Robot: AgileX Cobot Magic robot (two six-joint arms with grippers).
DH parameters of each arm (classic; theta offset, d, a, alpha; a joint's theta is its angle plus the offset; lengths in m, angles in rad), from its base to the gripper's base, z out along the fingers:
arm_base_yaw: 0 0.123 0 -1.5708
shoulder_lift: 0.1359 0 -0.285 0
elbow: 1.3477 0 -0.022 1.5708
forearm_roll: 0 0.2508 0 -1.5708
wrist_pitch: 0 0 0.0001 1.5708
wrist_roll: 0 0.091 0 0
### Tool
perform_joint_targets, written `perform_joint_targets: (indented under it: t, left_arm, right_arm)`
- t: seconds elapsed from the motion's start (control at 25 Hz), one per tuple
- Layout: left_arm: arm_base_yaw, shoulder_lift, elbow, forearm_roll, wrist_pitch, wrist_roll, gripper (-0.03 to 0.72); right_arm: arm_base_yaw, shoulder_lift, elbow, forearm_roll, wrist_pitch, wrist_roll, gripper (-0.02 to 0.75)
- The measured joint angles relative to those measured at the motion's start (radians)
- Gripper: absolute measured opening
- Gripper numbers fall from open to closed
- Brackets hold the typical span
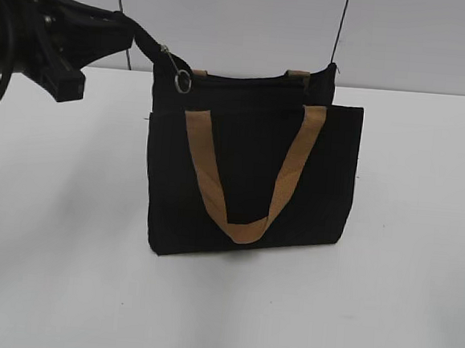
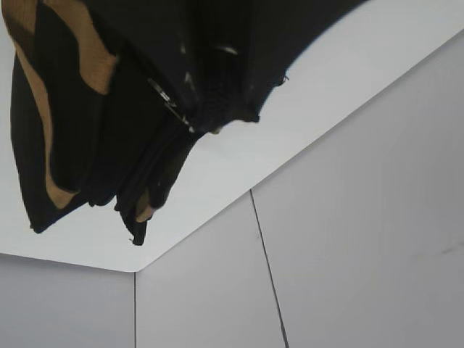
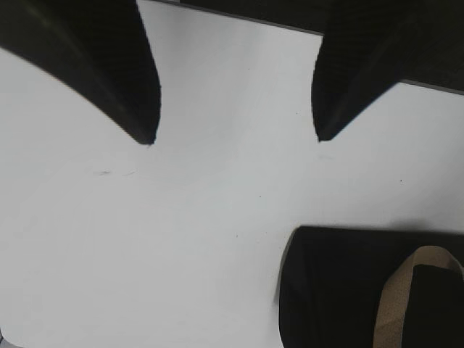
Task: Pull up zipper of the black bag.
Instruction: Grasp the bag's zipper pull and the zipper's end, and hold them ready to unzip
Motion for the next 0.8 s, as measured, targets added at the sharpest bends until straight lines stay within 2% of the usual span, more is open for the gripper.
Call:
perform_joint_targets:
  t: [0.48,0.68,0.8]
  left_arm:
    - [0.0,0.0,0.0,0.051,0.012,-0.001,0.077]
    - [0.0,0.0,0.0,0.052,0.011,-0.001,0.077]
    - [0.0,0.0,0.0,0.052,0.01,-0.001,0.077]
  right_arm:
    - [0.0,0.0,0.0,0.023,0.0,0.0,0.508]
    - [0.0,0.0,0.0,0.079,-0.012,-0.006,0.508]
    - [0.0,0.044,-0.013,0.154,-0.023,-0.075,0.508]
